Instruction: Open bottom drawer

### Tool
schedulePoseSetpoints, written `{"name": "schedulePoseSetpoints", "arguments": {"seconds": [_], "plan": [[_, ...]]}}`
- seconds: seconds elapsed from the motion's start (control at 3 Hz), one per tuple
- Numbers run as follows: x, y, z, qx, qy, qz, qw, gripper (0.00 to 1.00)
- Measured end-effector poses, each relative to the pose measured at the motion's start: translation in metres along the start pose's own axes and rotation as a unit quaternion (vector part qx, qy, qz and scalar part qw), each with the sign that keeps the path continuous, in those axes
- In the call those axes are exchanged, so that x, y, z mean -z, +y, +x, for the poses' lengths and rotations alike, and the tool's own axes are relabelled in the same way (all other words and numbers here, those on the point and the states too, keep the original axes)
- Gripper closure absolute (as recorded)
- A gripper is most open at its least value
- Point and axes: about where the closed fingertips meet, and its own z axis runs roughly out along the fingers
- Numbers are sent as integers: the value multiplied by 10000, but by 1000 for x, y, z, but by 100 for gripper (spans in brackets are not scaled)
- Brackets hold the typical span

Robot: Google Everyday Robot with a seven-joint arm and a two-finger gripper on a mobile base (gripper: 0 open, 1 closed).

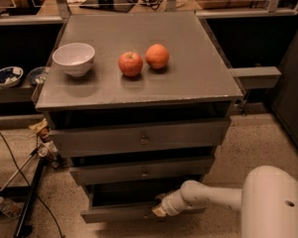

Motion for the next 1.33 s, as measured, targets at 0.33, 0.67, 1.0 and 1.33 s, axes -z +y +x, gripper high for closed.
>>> {"name": "schedulePoseSetpoints", "arguments": {"seconds": [0.33, 0.67, 1.0, 1.33], "plan": [[6, 2, -5, 34, -44, -40, 10000, 100], [6, -1, -5, 34, -44, -40, 10000, 100], [7, -6, -5, 34, -45, -40, 10000, 100], [8, -9, -6, 34, -45, -40, 10000, 100]]}}
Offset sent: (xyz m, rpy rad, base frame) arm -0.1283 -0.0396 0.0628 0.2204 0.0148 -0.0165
